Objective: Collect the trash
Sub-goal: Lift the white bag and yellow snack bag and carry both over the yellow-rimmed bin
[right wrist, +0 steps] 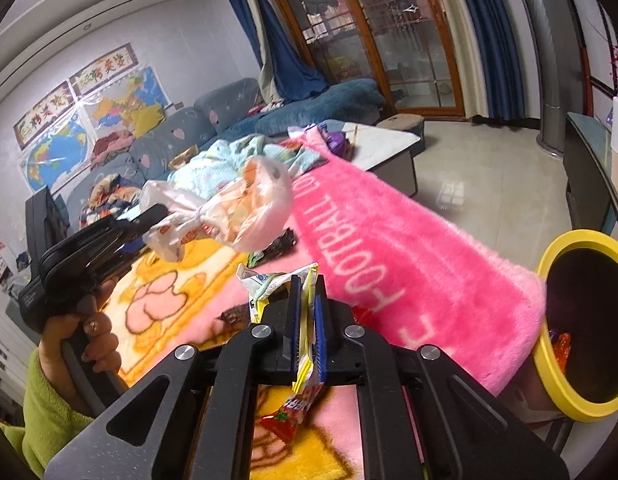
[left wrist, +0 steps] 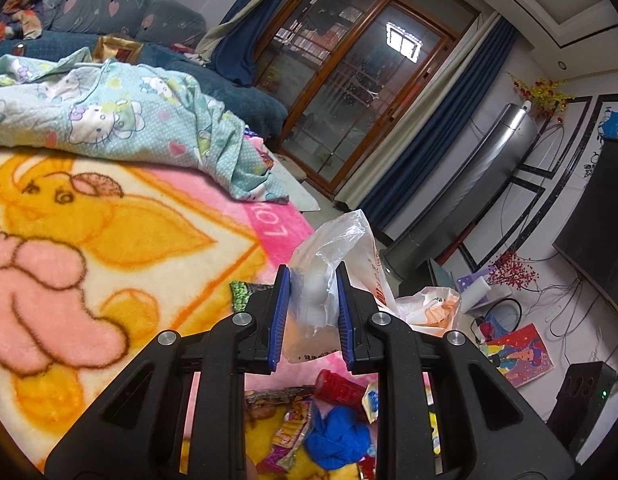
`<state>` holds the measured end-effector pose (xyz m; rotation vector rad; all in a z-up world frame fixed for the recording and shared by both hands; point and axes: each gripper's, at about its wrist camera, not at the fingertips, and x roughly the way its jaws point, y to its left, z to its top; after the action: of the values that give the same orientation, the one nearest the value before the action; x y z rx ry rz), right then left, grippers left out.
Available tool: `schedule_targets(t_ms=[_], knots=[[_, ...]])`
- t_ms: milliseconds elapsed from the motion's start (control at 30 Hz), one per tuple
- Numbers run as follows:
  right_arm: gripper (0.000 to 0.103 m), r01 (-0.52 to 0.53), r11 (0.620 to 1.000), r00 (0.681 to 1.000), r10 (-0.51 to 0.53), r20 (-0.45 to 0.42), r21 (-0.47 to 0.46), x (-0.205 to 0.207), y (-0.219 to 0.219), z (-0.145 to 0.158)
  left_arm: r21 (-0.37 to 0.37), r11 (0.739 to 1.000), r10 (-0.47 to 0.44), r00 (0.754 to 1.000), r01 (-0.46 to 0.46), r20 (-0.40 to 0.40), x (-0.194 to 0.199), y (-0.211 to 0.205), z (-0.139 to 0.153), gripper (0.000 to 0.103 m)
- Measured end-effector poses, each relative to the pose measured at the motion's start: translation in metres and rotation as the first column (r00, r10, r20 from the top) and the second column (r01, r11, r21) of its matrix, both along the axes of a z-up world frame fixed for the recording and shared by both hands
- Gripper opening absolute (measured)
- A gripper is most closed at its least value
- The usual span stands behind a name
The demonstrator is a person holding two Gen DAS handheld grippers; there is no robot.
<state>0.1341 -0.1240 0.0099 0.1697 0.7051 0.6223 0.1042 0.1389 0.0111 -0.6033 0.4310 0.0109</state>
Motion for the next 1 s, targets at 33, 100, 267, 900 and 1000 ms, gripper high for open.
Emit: schedule_targets(t_ms=[33, 100, 267, 900, 1000], knots=[[0.006, 0.006, 1.0, 1.0, -0.006, 0.002, 0.0, 0.001, -0.002, 0.001, 0.003, 1.0, -0.003, 1.0, 0.003, 0.004, -0.001, -0.002, 0.002, 0.016], [0.006, 0.025, 1.0, 1.0, -0.025, 0.008, 0.004, 0.002, -0.007, 0.004, 0.006, 1.0, -0.008, 1.0, 0.008, 0.012, -0.003, -0.005, 0.005, 0.016], [0.006, 0.063, 0.998, 0.998, -0.063, 0.014, 0.008, 0.007, -0.02, 0.008, 0.019, 0.999, -0.031, 0.999, 0.03, 0.028, -0.005, -0.017, 0.012, 0.016], [0.006, 0.254, 0.966, 0.966, -0.255, 0.044, 0.044, 0.026, -0.093, 0.025, 0.094, 0.984, -0.154, 0.987, 0.149, 0.04, -0.004, -0.073, 0.028, 0.016], [0.006, 0.278, 0.959, 0.959, -0.28, 0.05, 0.047, 0.027, -0.103, 0.027, 0.113, 0.979, -0.173, 0.984, 0.168, 0.037, -0.004, -0.083, 0.029, 0.016]])
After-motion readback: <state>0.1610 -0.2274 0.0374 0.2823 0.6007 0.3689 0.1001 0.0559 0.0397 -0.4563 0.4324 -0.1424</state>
